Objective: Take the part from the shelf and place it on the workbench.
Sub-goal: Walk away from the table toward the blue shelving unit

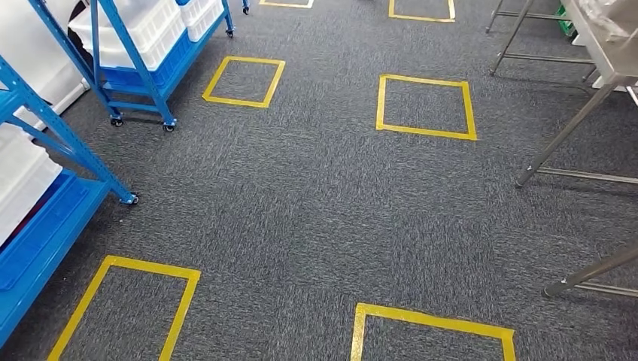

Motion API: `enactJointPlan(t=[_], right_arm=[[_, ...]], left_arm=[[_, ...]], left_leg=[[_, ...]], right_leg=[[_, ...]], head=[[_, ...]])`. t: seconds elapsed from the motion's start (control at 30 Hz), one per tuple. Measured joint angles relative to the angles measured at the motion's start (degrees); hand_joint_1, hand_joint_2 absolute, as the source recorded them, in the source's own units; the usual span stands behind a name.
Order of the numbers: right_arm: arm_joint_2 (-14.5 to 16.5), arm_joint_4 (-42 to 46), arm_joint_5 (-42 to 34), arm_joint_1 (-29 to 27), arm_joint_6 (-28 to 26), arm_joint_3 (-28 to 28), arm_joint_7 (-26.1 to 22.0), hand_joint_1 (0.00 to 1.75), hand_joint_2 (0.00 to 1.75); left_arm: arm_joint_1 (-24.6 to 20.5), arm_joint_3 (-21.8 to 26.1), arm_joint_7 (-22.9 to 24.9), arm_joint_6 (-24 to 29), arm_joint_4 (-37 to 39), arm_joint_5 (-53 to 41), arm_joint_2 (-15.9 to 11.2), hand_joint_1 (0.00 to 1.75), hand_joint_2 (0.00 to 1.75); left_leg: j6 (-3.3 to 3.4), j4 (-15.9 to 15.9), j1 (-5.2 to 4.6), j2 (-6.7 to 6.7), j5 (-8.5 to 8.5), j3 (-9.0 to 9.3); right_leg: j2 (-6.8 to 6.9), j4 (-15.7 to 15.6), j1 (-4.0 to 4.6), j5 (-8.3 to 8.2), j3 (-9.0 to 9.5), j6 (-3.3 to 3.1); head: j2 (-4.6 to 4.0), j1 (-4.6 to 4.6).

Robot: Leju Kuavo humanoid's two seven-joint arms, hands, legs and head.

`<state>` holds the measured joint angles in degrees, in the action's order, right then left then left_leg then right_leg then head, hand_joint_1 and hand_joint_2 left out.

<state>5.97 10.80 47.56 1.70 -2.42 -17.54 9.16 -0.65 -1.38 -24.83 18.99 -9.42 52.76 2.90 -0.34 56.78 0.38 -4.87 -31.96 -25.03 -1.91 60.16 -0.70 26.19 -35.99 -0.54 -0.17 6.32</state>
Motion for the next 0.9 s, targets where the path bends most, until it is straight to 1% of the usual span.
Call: enactJointPlan(t=[0.03, 0.07, 0.1, 0.13, 0.17, 0.2, 0.23, 0.27, 0.3, 0.33, 0.37, 0.4, 0.43, 0.47, 0.5, 0.53, 0.57, 0.6, 0.63, 0.67, 0.7, 0.73, 0.77, 0.8, 0.83, 0.87, 0.9], right_arm=[[0.1, 0.0, 0.3, 0.1, 0.0, 0.0, 0.1, 0.0, 0.0], [0.1, 0.0, 0.5, 0.1, 0.0, 0.0, 0.1, 0.0, 0.0], [0.1, 0.0, 0.7, 0.0, 0.0, 0.0, 0.2, 0.0, 0.0], [0.2, 0.0, 0.9, -0.1, 0.0, 0.0, 0.3, 0.0, 0.0], [0.2, 0.0, 1.1, -0.1, 0.0, 0.0, 0.3, 0.0, 0.0], [0.2, 0.0, 1.4, -0.1, 0.0, 0.0, 0.3, 0.0, 0.0], [0.2, 0.0, 1.6, 0.0, 0.0, 0.0, 0.3, 0.0, 0.0], [0.2, 0.0, 1.9, 0.0, -0.1, 0.0, 0.2, 0.0, 0.0], [0.2, 0.0, 2.2, 0.1, -0.2, 0.1, 0.1, 0.0, 0.0], [0.2, 0.0, 2.5, 0.1, -0.3, 0.1, 0.0, 0.0, 0.0], [0.2, 0.0, 2.6, 0.1, -0.4, 0.1, -0.2, 0.0, 0.0], [0.2, -0.1, 2.8, 0.1, -0.5, 0.1, -0.3, 0.0, 0.0], [0.1, -0.1, 2.9, 0.1, -0.6, 0.1, -0.5, 0.0, 0.0], [0.1, -0.1, 3.0, 0.2, -0.7, 0.1, -0.6, 0.0, 0.0], [0.1, -0.1, 3.0, 0.3, -0.8, 0.1, -0.8, 0.0, 0.0], [0.1, -0.1, 3.2, 0.4, -1.0, 0.1, -1.0, 0.0, 0.0], [0.0, -0.1, 3.3, 0.5, -1.1, 0.1, -1.1, 0.0, 0.0], [-0.1, -0.1, 3.5, 0.5, -1.2, 0.1, -1.2, 0.0, 0.0], [-0.1, -0.1, 3.7, 0.5, -1.3, 0.1, -1.3, 0.0, 0.0], [-0.2, -0.1, 3.9, 0.5, -1.3, 0.1, -1.4, 0.0, 0.0], [-0.2, -0.1, 4.0, 0.5, -1.4, 0.1, -1.4, 0.0, 0.0], [-0.2, -0.1, 4.1, 0.5, -1.4, 0.2, -1.5, 0.0, 0.0], [-0.2, -0.1, 4.1, 0.5, -1.4, 0.2, -1.5, 0.0, 0.0], [-0.2, -0.1, 4.1, 0.5, -1.5, 0.2, -1.5, 0.0, 0.0], [-0.3, -0.1, 4.1, 0.5, -1.5, 0.2, -1.6, 0.0, 0.0], [-0.4, -0.1, 4.1, 0.4, -1.5, 0.2, -1.6, 0.0, 0.0], [-0.4, -0.1, 4.1, 0.4, -1.4, 0.2, -1.7, 0.0, 0.0]], left_arm=[[0.0, -0.1, 0.0, 0.0, 0.0, -0.1, 0.0, 0.0, 0.0], [0.1, -0.2, -0.1, 0.0, 0.0, -0.2, 0.1, 0.0, 0.0], [0.1, -0.2, -0.3, 0.3, 0.0, -0.2, 0.2, 0.0, 0.0], [0.0, -0.3, -0.7, 0.8, 0.0, -0.2, 0.5, 0.0, 0.0], [0.0, -0.3, -1.2, 1.5, 0.0, -0.1, 0.7, 0.0, 0.0], [0.0, -0.3, -1.8, 2.5, 0.0, 0.0, 1.1, 0.0, 0.0], [-0.1, -0.3, -2.2, 3.4, 0.0, 0.1, 1.4, 0.0, 0.0], [0.0, -0.2, -2.8, 4.5, 0.0, 0.4, 1.7, 0.0, 0.0], [0.0, -0.2, -3.2, 5.3, 0.0, 0.6, 2.0, 0.0, 0.0], [0.1, 0.0, -3.6, 6.0, 0.0, 1.0, 2.3, 0.0, 0.0], [0.2, 0.2, -4.0, 6.4, 0.0, 1.3, 2.5, 0.0, 0.0], [0.2, 0.4, -4.2, 6.5, 0.0, 1.6, 2.7, 0.0, 0.0], [0.2, 0.6, -4.4, 6.5, 0.0, 1.8, 2.9, 0.0, 0.0], [0.2, 0.8, -4.6, 6.5, 0.0, 1.9, 3.0, 0.0, 0.0], [0.1, 1.0, -4.7, 6.4, 0.0, 1.9, 3.2, 0.0, 0.0], [0.1, 1.2, -4.7, 6.4, -0.1, 1.9, 3.3, 0.0, 0.0], [0.2, 1.3, -4.8, 6.4, -0.1, 1.9, 3.5, 0.0, 0.0], [0.2, 1.5, -4.9, 6.4, -0.1, 2.0, 3.6, 0.0, 0.0], [0.1, 1.6, -4.9, 6.3, -0.1, 2.0, 3.7, 0.0, 0.0], [0.0, 1.7, -5.0, 6.4, -0.1, 2.0, 3.9, 0.0, 0.0], [0.0, 1.8, -5.1, 6.4, -0.1, 2.1, 4.0, 0.0, 0.0], [-0.1, 1.9, -5.2, 6.4, -0.1, 2.1, 4.2, 0.0, 0.0], [-0.1, 2.0, -5.3, 6.4, -0.1, 2.0, 4.3, 0.0, 0.0], [-0.2, 2.1, -5.4, 6.3, -0.1, 2.0, 4.4, 0.0, 0.0], [-0.2, 2.2, -5.5, 6.2, -0.1, 1.8, 4.4, 0.0, 0.0], [-0.2, 2.2, -5.5, 6.0, -0.1, 1.6, 4.4, 0.0, 0.0], [-0.3, 2.2, -5.5, 5.8, -0.1, 1.5, 4.4, 0.0, 0.0]], left_leg=[[-0.25, 0.5, 0.04, 0.31, 0.03, 0.07], [-0.45, 2.0, 0.05, 1.1, 0.17, -0.35], [-0.62, 4.5, 0.07, 2.11, -0.04, -1.64], [-0.8, 8.0, 0.09, 3.18, -0.75, -3.75], [-0.97, 11.9, 0.11, 3.88, -2.09, -6.35], [-1.1, 15.1, 0.14, 4.15, -3.8, -8.94], [-1.15, 16.9, 0.16, 4.25, -5.16, -10.92], [-1.14, 16.9, 0.16, 4.35, -5.36, -12.01], [-1.07, 15.3, 0.17, 4.47, -4.24, -12.27], [-0.87, 12.0, 0.14, 4.88, -1.36, -11.73], [-0.59, 8.5, 0.01, 5.67, 1.85, -11.04], [-0.32, 5.9, -0.23, 6.52, 3.89, -10.61], [-0.01, 4.0, -0.47, 7.27, 5.62, -10.29], [0.22, 3.6, -0.72, 7.6, 6.03, -10.39], [0.44, 3.5, -0.89, 7.38, 6.01, -10.45], [0.73, 3.2, -0.77, 6.95, 6.59, -10.19], [1.01, 2.7, -0.65, 6.47, 6.84, -9.91], [1.28, 2.2, -0.49, 6.03, 6.99, -9.6], [1.52, 1.8, -0.33, 5.63, 7.09, -9.32], [1.71, 1.6, -0.34, 5.17, 7.06, -9.21], [1.84, 1.6, -0.35, 4.68, 6.98, -9.17], [1.91, 1.6, -0.36, 4.07, 6.87, -9.1], [1.92, 1.6, -0.36, 3.39, 6.74, -8.93], [1.85, 1.6, -0.35, 2.7, 6.61, -8.68], [1.75, 1.6, -0.33, 2.01, 6.46, -8.32], [1.6, 1.6, -0.31, 1.41, 6.29, -8.09], [1.39, 1.7, -0.38, 0.88, 6.12, -7.94]], right_leg=[[0.39, -0.3, -0.01, 0.0, 0.59, -0.42], [0.82, -0.6, -0.02, 0.33, 1.33, -0.85], [1.31, -0.8, -0.03, 0.66, 2.1, -1.23], [1.79, -1.0, 0.01, 1.05, 2.78, -1.5], [2.25, -1.1, 0.09, 1.5, 3.36, -1.7], [2.66, -1.1, 0.16, 1.98, 3.9, -1.79], [2.99, -1.1, 0.21, 2.49, 4.5, -1.8], [3.31, -1.1, 0.24, 3.04, 5.21, -1.78], [3.58, -1.1, 0.26, 3.58, 5.94, -1.74], [3.93, -1.1, 0.29, 4.19, 6.79, -1.66], [4.31, -1.1, 0.34, 4.77, 7.54, -1.54], [4.63, -1.1, 0.42, 5.25, 8.04, -1.33], [4.98, -1.1, 0.52, 5.7, 8.35, -1.0], [5.3, -1.1, 0.58, 6.02, 8.48, -0.65], [5.66, -1.3, 0.65, 6.24, 8.62, -0.29], [5.83, -1.4, 0.66, 6.54, 8.87, 0.09], [5.41, -1.1, 0.58, 7.04, 8.99, 0.38], [4.63, 0.1, 0.51, 7.94, 8.58, 0.6], [3.61, 2.6, 0.42, 9.39, 7.34, 0.79], [2.73, 6.2, 0.35, 11.04, 5.35, 0.9], [2.35, 10.2, 0.33, 12.48, 2.97, 1.0], [2.21, 13.3, 0.31, 13.08, 0.85, 1.08], [2.16, 14.4, 0.3, 12.38, -0.37, 1.12], [2.09, 13.5, 0.29, 10.61, -0.58, 1.09], [1.77, 10.3, 0.27, 7.92, 0.3, 0.97], [0.9, 6.4, 0.27, 5.38, 1.64, 0.75], [-0.05, 2.9, 0.26, 3.64, 2.81, 0.53]], head=[[-0.01, 0.0], [-0.01, 0.0], [-0.01, 0.0], [-0.01, 0.01], [0.0, 0.01], [0.0, 0.01], [0.0, 0.02], [0.0, 0.02], [0.0, 0.02], [0.0, 0.02], [0.0, 0.01], [0.0, 0.0], [0.0, 0.01], [0.0, 0.02], [0.0, 0.05], [0.0, 0.08], [0.0, 0.07], [0.0, 0.07], [0.0, 0.07], [0.0, 0.07], [0.0, 0.07], [0.0, 0.08], [0.0, 0.08], [0.0, 0.07], [0.0, 0.07], [0.0, 0.07], [0.0, 0.07]])
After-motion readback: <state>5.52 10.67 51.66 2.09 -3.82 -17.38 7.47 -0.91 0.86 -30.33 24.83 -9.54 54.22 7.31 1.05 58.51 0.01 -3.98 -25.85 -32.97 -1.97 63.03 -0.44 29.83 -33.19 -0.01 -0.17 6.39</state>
